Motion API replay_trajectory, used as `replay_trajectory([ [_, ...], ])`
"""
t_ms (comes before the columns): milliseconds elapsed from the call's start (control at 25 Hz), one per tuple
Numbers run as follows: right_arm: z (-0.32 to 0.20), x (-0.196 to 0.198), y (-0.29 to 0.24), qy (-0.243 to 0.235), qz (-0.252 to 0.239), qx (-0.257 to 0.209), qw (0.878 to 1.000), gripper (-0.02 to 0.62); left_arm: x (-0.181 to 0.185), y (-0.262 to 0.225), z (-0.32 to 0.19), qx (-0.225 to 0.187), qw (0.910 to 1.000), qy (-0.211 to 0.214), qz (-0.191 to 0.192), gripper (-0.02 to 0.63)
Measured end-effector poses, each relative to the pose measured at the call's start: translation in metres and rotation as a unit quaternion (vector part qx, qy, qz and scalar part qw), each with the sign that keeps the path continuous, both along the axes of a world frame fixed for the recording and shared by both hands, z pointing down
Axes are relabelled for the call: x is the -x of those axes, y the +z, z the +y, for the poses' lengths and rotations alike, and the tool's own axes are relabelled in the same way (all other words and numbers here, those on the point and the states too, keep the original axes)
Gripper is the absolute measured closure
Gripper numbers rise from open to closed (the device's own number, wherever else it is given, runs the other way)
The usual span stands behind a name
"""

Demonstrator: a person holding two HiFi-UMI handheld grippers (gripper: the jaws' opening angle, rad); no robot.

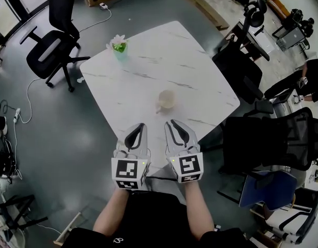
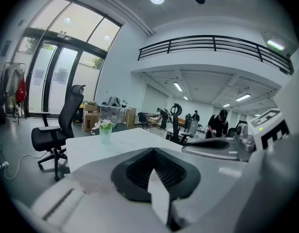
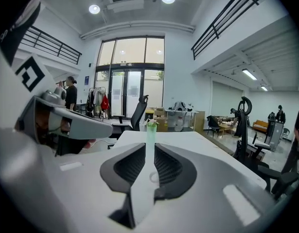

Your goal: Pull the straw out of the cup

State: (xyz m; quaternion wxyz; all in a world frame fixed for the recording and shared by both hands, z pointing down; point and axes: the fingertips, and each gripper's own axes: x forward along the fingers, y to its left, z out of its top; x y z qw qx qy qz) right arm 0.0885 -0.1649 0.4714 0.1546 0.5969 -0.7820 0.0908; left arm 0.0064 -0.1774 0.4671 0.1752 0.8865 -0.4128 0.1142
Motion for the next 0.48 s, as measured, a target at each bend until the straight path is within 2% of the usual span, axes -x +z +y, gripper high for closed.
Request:
replay_trajectory([
  [480, -0.044, -0.005, 0.057, -0.062, 0.083, 0.048, 0.993, 0.532, -0.003, 0.027, -0.019, 0.032, 0.9988, -0.029, -0.022, 0.604],
])
